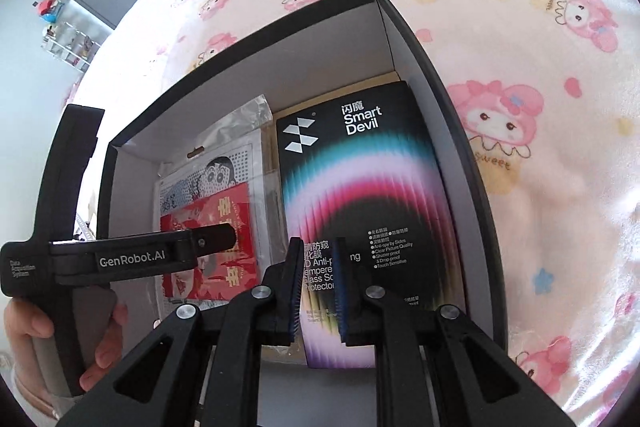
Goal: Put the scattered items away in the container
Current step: 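Lower the red card into the box onto the bead-art kit, then slide the red card toward the Smart Devil box and open the left gripper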
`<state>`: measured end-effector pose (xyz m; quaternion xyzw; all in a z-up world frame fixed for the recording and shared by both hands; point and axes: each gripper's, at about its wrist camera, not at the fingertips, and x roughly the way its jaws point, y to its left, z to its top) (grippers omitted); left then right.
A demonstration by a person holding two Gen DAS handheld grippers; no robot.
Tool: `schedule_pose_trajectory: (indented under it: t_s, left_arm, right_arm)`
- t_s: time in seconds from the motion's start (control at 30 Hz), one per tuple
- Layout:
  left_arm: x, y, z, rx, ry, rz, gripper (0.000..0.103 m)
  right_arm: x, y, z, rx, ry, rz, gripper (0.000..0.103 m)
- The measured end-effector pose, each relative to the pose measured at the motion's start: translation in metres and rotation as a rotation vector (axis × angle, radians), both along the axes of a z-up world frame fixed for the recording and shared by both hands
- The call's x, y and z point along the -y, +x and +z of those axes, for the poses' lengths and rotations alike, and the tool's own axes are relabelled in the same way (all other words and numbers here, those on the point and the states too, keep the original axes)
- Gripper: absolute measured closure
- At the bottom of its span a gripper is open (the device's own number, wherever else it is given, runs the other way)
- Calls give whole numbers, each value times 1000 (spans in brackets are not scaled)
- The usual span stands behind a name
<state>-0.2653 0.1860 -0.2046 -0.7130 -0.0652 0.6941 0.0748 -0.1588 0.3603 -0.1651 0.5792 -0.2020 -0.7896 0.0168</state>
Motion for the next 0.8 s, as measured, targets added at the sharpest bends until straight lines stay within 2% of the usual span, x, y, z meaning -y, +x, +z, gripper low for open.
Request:
schedule_pose_trajectory:
  t_s: [0.07, 0.17, 0.23, 0.33, 0.47, 0.57, 0.7, 0.8]
  left_arm:
    - [6, 4, 6, -5, 95, -14, 3]
    - [14, 6, 8, 53, 318, -4, 4]
    - [21, 6, 8, 69, 395, 15, 9]
    - [37, 9, 12, 37, 385, 59, 14]
    - [48, 24, 13, 29, 229, 60, 22]
    - [48, 32, 16, 10, 180, 33, 23]
    - [17, 32, 14, 14, 236, 45, 19]
    - [3, 26, 12, 45, 345, 57, 19]
  right_arm:
    - [3, 1, -2, 7, -40, 17, 91]
    - [3, 3, -7, 20, -110, 26, 91]
    - [1, 5, -6, 9, -120, 18, 91]
    - [-2, 8, -3, 1, -80, -2, 91]
    - [0, 2, -4, 18, -86, 10, 91]
    - [-2, 1, -3, 19, -80, 18, 91]
    - [-5, 2, -1, 8, -79, -2, 91]
    - [-12, 6, 2, -5, -64, -34, 91]
